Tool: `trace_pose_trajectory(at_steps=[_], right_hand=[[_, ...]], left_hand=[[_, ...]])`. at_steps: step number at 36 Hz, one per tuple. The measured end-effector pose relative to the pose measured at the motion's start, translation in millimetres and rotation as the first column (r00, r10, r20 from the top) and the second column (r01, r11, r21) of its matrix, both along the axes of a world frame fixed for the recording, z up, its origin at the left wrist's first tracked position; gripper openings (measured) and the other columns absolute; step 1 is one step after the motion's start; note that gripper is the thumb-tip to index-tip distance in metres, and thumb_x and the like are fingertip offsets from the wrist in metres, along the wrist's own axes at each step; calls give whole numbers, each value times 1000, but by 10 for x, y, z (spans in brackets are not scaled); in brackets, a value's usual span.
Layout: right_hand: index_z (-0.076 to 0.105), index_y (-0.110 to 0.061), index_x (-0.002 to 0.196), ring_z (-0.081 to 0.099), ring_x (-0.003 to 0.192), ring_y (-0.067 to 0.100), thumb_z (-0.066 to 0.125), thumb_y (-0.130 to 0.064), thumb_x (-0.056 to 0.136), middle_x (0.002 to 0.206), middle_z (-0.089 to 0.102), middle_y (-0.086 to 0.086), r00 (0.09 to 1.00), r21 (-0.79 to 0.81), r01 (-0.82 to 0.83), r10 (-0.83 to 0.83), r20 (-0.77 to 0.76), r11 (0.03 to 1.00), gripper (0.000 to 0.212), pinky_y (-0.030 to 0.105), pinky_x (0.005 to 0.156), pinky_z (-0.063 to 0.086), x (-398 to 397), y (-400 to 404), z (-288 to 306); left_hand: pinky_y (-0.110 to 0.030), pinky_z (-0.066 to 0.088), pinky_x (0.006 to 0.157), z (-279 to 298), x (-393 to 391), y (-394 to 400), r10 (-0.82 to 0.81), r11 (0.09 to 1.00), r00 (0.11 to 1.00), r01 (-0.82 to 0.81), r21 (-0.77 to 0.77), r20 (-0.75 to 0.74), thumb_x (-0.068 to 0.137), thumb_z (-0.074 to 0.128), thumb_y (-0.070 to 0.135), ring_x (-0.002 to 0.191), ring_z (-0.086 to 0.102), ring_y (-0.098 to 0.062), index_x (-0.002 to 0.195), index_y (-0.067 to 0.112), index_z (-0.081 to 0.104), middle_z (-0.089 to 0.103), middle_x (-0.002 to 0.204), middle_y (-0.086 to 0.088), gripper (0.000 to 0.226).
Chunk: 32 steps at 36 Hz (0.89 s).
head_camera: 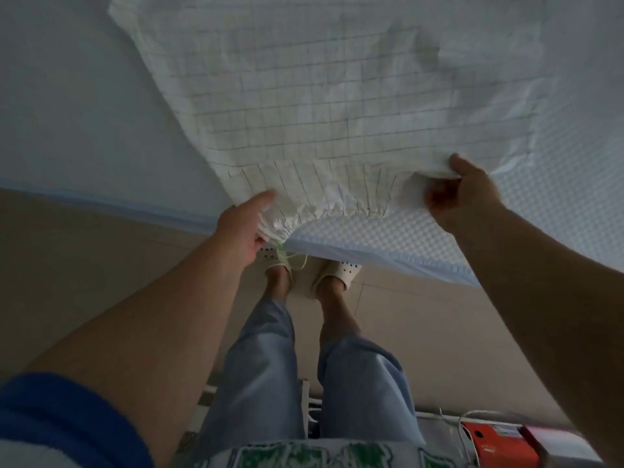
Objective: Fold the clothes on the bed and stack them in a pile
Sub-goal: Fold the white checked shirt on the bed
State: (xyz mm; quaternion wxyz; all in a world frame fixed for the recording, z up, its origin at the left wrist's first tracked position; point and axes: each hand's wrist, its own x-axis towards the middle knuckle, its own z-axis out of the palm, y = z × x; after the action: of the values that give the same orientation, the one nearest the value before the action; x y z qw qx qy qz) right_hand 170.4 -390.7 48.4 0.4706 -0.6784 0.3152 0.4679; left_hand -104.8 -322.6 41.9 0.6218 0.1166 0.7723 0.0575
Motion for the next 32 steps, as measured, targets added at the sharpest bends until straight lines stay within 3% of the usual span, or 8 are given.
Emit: trace_pose_trajectory(at_steps=[6,10,15,18,21,24,28,32], right_hand=[[61,-9,85,64,67,16,76,-14,76,82,67,5,997,2,69,-69,34,998,18,26,60,56,-131,-286,80],[59,-10,75,57,44,10,73,-16,80,54,61,0,1000,-33,26,-26,-5,999,16,21,50,50,-234,-566,34],[61,-13,74,57,50,9,68,-20,85,62,62,-2,998,-144,-65,66,-1,987,14,20,49,48,-255,-784,58],[62,-13,79,60,64,11,67,-24,86,75,65,-1,986,-201,-157,164,17,967,14,23,56,49,-270,-791,175],[62,-13,81,61,71,12,65,-23,88,80,66,0,968,-194,-229,244,55,954,12,24,60,49,-291,-682,344],[62,-15,82,62,71,12,63,-21,88,79,65,-1,941,-166,-303,322,103,938,9,24,63,50,-313,-474,523],[61,-17,80,61,70,12,61,-19,90,78,65,-2,885,-145,-415,436,164,898,10,25,67,51,-323,-133,720],[61,-16,83,62,71,13,62,-19,90,80,66,0,844,-90,-499,507,178,862,8,25,65,51,-268,256,837]], left_hand=[[-28,50,60,54,-147,-68,-100,990,983,114,86,-154,79,72,15,69,59,-16,95,8,62,61,81,-3,21],[-35,51,71,42,-301,-54,-179,965,945,223,140,-274,77,74,17,67,59,-19,95,6,59,59,78,-3,26],[-27,48,61,45,-401,-88,-318,909,886,386,158,-336,78,70,15,56,59,-12,68,14,59,63,80,-4,15],[-22,40,63,118,-404,-47,-359,869,846,457,190,-395,80,69,23,81,61,-21,97,8,67,63,93,-4,23],[-22,38,73,248,-393,80,-332,857,803,476,198,-495,81,68,29,107,57,-28,123,6,55,60,116,-9,49],[-26,35,79,399,-368,295,-362,803,738,557,211,-570,81,65,27,114,53,-28,131,7,46,52,131,-12,57],[-27,39,80,596,-183,653,-498,703,722,661,263,-480,83,62,25,103,57,-24,120,11,56,61,117,-7,40],[-33,49,85,733,58,1102,-557,694,761,646,317,-333,81,65,30,97,62,-24,115,12,58,64,109,-8,39]])
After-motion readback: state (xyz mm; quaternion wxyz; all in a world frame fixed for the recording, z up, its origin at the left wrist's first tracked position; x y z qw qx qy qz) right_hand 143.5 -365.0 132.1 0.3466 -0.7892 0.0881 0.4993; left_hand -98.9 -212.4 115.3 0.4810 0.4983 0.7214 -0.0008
